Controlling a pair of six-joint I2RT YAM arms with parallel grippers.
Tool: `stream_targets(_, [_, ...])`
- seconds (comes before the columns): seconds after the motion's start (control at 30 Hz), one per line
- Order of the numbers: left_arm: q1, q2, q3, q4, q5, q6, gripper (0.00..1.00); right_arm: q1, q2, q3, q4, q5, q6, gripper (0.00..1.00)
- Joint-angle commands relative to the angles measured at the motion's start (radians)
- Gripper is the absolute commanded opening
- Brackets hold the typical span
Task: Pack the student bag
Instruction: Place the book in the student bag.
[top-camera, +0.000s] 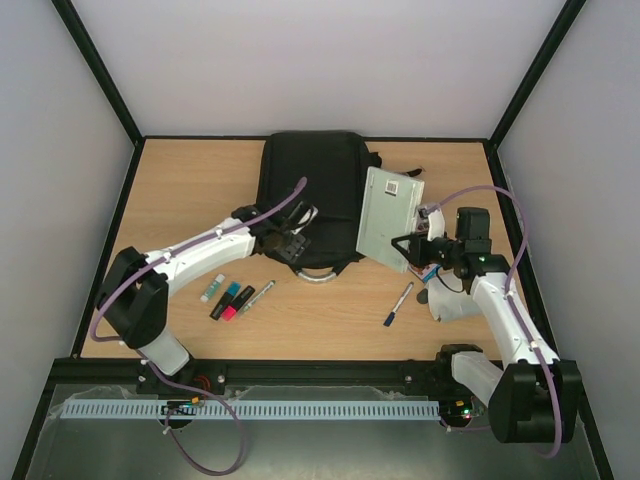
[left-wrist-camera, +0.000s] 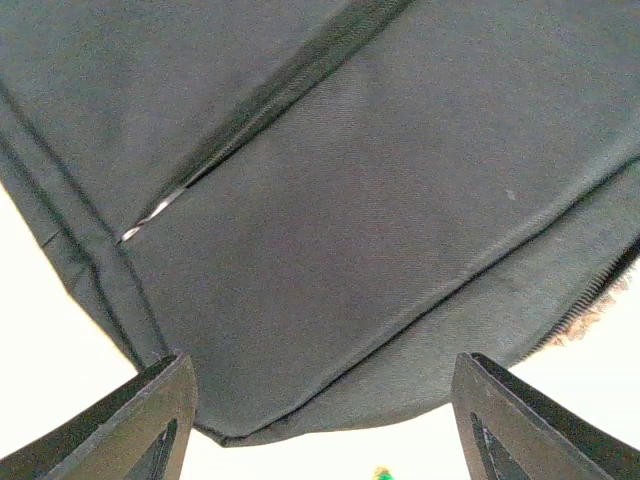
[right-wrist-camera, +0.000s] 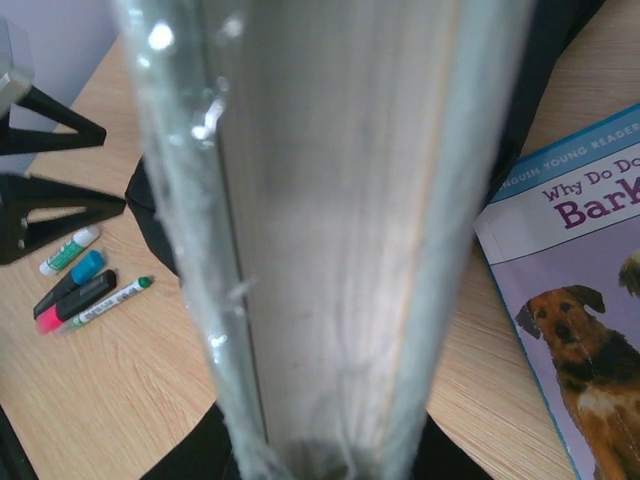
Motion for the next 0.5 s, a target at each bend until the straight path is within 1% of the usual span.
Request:
stream_targets(0.0, [-0.064,0.062,0.028,-0.019,0.007,0.182,0.73,-0.002,-0.029,0.087,0.045,-0.011,0.014,0.01])
stream_targets(0.1, [-0.105,0.108,0.059,-0.028,0.011,0.256,0.73,-0.002,-0.037,0.098,0.029,0.007,0.019,0.01])
stream_targets(0.27, [-0.106,0.157,0.116,-0.014,0.102,0.334,0.73,-0.002,0.016,0.108,0.020,-0.006,0.029,0.01])
stream_targets(0.47, [-0.104,0.192,0.133,-0.009,0.143,0.360,0.73,-0.004,-0.101,0.069,0.038,-0.007,0.032,0.01])
